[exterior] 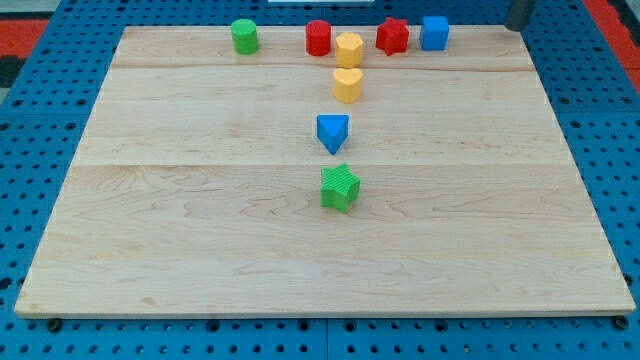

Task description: Push blue cube into the red star

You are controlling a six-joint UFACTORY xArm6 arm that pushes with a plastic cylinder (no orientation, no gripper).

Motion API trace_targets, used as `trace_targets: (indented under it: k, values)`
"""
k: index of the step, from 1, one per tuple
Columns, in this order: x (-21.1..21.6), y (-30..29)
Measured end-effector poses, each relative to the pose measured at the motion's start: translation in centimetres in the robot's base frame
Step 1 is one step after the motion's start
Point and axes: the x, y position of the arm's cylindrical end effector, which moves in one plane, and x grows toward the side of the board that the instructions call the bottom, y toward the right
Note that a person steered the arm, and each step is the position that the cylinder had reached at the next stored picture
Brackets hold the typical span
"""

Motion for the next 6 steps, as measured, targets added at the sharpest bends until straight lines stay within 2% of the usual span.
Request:
trace_targets:
  k: [1,3,4,5,6]
  values:
    - [0.0,-2.7]
    - [0.0,-16.3]
    - [0.0,-20.2]
    - [0.1,-20.2]
    - [0.1,-23.2]
